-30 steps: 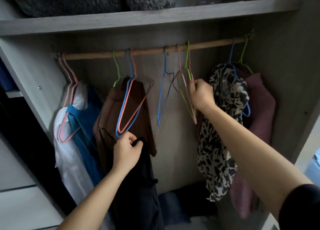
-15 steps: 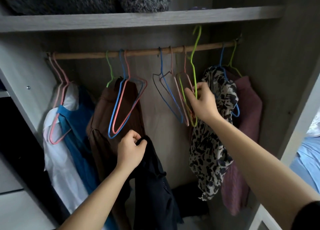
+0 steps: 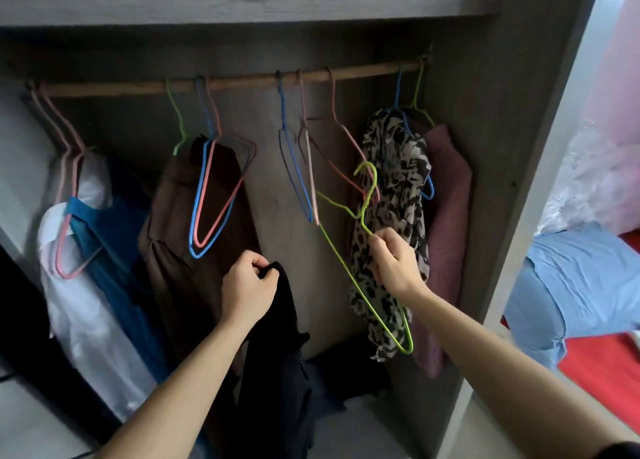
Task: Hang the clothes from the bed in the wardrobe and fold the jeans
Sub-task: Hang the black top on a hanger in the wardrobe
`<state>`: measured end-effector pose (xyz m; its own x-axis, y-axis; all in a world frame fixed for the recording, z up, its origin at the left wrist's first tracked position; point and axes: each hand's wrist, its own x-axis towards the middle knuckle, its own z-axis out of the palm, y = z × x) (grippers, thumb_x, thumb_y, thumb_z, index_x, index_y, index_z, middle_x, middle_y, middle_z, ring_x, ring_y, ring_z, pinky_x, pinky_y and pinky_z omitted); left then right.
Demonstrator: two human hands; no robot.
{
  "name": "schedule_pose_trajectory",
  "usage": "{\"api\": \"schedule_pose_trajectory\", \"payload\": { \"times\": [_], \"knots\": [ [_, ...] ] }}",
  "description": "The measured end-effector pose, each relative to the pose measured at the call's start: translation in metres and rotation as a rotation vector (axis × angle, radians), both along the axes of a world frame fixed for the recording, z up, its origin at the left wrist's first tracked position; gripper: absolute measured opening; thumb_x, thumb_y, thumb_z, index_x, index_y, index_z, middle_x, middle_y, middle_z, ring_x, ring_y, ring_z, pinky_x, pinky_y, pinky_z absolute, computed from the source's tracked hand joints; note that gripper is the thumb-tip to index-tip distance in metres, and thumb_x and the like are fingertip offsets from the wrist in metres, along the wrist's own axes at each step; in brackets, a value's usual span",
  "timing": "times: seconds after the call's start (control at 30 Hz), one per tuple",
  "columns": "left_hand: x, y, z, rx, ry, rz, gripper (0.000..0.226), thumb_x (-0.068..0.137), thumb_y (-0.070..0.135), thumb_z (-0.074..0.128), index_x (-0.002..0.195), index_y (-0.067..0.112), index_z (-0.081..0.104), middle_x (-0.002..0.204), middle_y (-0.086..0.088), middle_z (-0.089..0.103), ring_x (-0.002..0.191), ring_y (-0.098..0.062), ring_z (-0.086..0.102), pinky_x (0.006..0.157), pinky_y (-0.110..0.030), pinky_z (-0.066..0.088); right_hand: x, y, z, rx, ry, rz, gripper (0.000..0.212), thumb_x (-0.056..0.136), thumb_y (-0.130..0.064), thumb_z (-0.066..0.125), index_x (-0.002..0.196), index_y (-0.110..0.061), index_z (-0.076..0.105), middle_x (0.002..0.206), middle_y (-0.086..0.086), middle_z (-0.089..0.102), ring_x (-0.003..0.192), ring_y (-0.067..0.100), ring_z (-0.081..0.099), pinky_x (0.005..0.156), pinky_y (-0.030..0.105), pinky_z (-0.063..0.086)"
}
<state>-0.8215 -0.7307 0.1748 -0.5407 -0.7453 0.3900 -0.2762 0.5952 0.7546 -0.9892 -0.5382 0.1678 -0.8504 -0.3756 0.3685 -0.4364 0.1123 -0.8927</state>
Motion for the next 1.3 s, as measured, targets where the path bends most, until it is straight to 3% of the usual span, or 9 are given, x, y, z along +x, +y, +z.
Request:
{"api": "schedule_pose_trajectory", "payload": {
  "times": [0.07,0.17,0.3,0.47,0.57,0.67,0.9,1.13,1.3],
  "knots": [
    [0.003,0.001,-0.003,-0.018,-0.014,-0.004,0.009,0.079,0.017,0.069,0.081,0.02,0.06,0.07,0.007,0.063,0.072,-0.023,0.062,0.071,-0.036,0.05,0.013,0.015,-0.01,-0.039,-0.05,-0.024,0.024,0.083,-0.045,0.053,0.074,-0.023,0.051,0.056,-0.003,0.054,0.053,0.017,0.051,0.055,0.038,0.045],
    [0.007,0.003,-0.007,-0.071,-0.103,0.001,0.008,0.08,0.025,0.067,0.081,0.023,0.06,0.075,0.003,0.065,0.079,-0.029,0.062,0.072,-0.038,0.05,0.026,0.032,-0.022,0.093,-0.179,-0.035,0.046,0.08,-0.064,0.062,0.081,-0.018,0.058,0.052,-0.006,0.058,0.043,0.017,0.058,0.044,0.029,0.046],
    [0.01,0.005,-0.019,-0.151,-0.216,-0.011,0.01,0.082,0.034,0.067,0.082,0.027,0.06,0.084,0.001,0.069,0.085,-0.031,0.062,0.068,-0.033,0.045,0.042,0.057,-0.042,0.418,-0.032,-0.135,0.021,0.094,-0.044,0.061,0.093,-0.026,0.071,0.06,-0.008,0.066,0.052,0.012,0.064,0.055,0.024,0.049],
    [0.008,0.016,-0.044,-0.069,-0.207,-0.131,0.005,0.084,0.025,0.067,0.085,0.02,0.069,0.08,-0.005,0.071,0.086,-0.035,0.064,0.075,-0.037,0.05,0.1,0.104,-0.076,0.087,-0.123,-0.106,0.024,0.093,-0.037,0.055,0.081,-0.016,0.058,0.062,0.014,0.062,0.046,0.017,0.058,0.045,0.027,0.047],
    [0.005,0.03,-0.055,-0.015,-0.197,-0.207,0.003,0.084,0.018,0.065,0.084,0.019,0.068,0.066,0.01,0.061,0.076,-0.025,0.063,0.064,-0.027,0.045,0.123,0.123,-0.086,0.142,-0.224,-0.055,0.05,0.092,-0.054,0.06,0.084,-0.005,0.061,0.064,0.008,0.058,0.047,0.019,0.056,0.046,0.029,0.046],
    [0.002,0.042,-0.06,0.0,-0.172,-0.233,0.009,0.083,0.012,0.065,0.087,0.017,0.072,0.061,0.017,0.055,0.062,-0.011,0.054,0.052,-0.016,0.033,0.128,0.134,-0.091,0.213,-0.18,-0.07,0.024,0.1,-0.04,0.055,0.091,-0.021,0.066,0.064,0.001,0.051,0.055,0.014,0.045,0.054,0.03,0.038],
    [-0.002,0.046,-0.058,-0.056,-0.209,-0.169,0.013,0.085,0.013,0.063,0.091,0.015,0.074,0.085,-0.003,0.074,0.08,-0.028,0.065,0.064,-0.028,0.043,0.128,0.157,-0.076,0.214,-0.336,0.25,0.025,0.097,-0.041,0.054,0.098,-0.029,0.076,0.049,-0.014,0.044,0.043,0.003,0.04,0.042,0.012,0.031],
    [-0.016,0.061,-0.056,-0.132,-0.264,-0.113,0.016,0.087,0.016,0.06,0.096,0.021,0.072,0.093,-0.004,0.074,0.088,-0.033,0.064,0.073,-0.037,0.052,0.113,0.168,-0.041,0.411,-0.13,0.321,0.024,0.102,-0.022,0.054,0.095,-0.029,0.076,0.062,-0.033,0.061,0.063,-0.015,0.057,0.059,0.0,0.038],
    [-0.024,0.068,-0.054,-0.099,-0.248,-0.069,0.02,0.086,0.016,0.06,0.1,0.021,0.073,0.097,-0.004,0.074,0.092,-0.033,0.064,0.08,-0.038,0.053,0.099,0.187,-0.025,0.422,-0.164,0.373,0.024,0.102,-0.019,0.054,0.098,-0.024,0.077,0.076,-0.036,0.066,0.072,-0.016,0.06,0.064,-0.001,0.038]
  ]
}}
